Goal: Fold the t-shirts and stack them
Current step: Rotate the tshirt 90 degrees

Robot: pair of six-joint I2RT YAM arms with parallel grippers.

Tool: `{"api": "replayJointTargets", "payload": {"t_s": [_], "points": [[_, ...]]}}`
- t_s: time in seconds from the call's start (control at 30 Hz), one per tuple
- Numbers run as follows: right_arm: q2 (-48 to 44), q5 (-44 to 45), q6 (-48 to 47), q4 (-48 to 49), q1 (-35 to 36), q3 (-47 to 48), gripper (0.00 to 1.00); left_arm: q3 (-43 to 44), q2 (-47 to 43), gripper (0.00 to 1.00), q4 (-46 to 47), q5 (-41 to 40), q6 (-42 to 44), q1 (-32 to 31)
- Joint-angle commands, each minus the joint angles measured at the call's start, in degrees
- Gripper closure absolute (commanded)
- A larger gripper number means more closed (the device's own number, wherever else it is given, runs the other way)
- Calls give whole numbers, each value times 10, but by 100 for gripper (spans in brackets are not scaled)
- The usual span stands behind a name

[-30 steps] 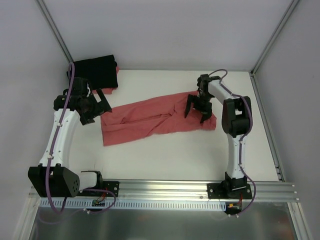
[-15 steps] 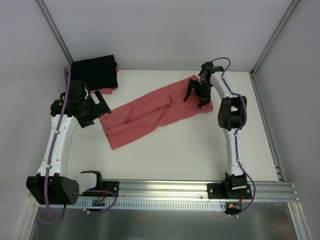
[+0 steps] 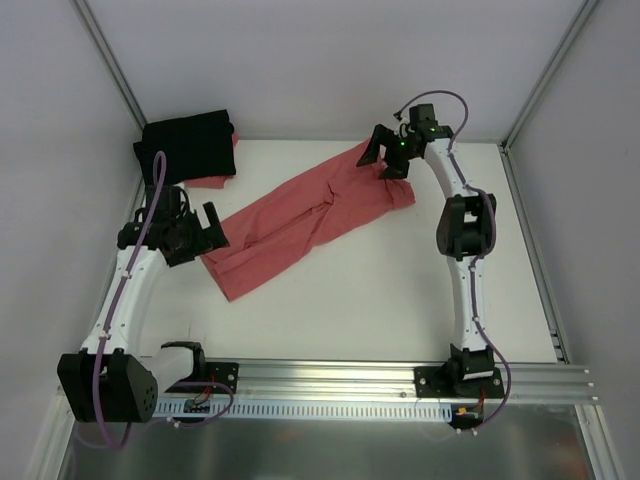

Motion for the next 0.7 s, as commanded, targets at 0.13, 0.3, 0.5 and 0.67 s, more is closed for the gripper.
{"api": "replayJointTargets", "payload": {"t_s": [0.13, 0.3, 0.5, 0.67], "points": [[-259, -95, 22, 49, -11, -121, 1, -55, 50, 1, 186, 0, 110, -4], [-390, -111, 30, 59, -11, -280, 1, -32, 176, 1, 246, 40, 117, -5], [-520, -100, 10, 25, -11, -384, 0, 69, 306, 1, 216, 37, 171, -24], [-585, -82, -10, -8, -11, -428, 1, 175, 422, 1, 167, 23, 173, -23]]}}
